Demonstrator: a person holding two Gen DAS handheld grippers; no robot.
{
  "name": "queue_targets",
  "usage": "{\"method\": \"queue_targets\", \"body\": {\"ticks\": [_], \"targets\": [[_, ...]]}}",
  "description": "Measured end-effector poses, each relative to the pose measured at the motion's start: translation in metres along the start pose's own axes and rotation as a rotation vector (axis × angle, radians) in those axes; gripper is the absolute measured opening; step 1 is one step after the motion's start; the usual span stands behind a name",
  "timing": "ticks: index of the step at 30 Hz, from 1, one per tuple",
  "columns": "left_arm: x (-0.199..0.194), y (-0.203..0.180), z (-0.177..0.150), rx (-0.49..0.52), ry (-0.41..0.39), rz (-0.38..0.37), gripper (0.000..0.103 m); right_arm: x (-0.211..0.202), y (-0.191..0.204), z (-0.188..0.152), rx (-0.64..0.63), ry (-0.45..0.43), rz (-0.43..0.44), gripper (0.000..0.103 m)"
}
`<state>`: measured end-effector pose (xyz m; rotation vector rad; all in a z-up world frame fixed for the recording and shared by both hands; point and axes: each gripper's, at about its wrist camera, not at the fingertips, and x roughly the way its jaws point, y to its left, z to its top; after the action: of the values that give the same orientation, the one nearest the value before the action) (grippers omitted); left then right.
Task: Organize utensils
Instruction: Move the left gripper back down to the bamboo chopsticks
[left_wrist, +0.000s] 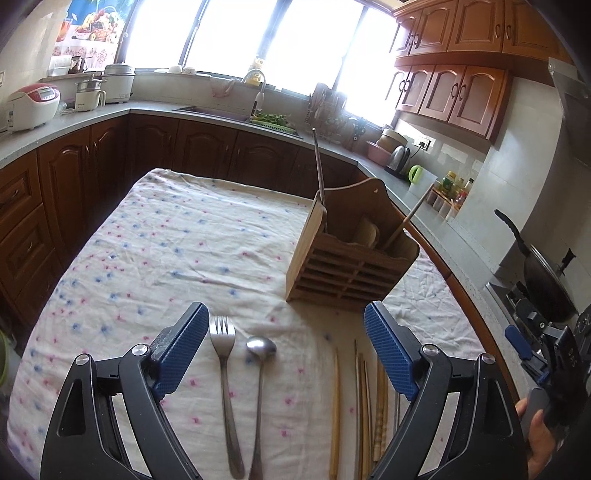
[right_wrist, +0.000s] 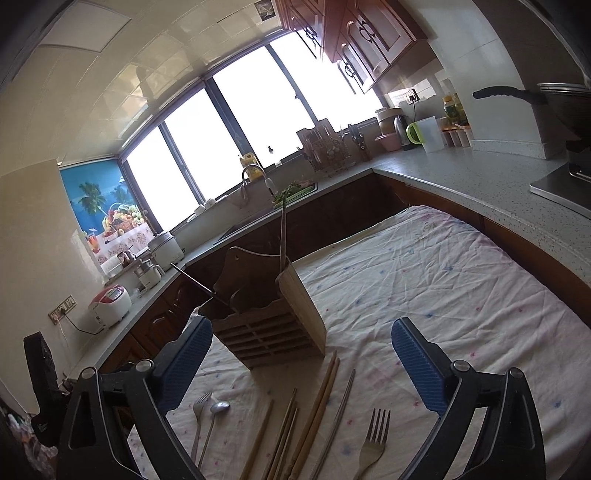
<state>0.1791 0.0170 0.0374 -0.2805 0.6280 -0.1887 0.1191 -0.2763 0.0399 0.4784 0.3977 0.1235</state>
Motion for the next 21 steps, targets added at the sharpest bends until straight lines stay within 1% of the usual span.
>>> {"method": "queue_targets", "body": {"ticks": [7,13,21], "targets": [[0.004,-0.005,-0.019,0.019,0.045,0.001,0.088,-0.002,-0.006,-0.018,-0.030,0.055,-0.030,0.099],[0.008,-0.011,-0.026,0.048,0.076,0.003,0.088,0.002,-0.012,-0.031,-0.040,0.094,-0.050,0.099],[0.022,-0.016,-0.032,0.077,0.127,0.013,0.088,0.017,-0.026,-0.041,-0.015,0.159,-0.074,0.096]]}}
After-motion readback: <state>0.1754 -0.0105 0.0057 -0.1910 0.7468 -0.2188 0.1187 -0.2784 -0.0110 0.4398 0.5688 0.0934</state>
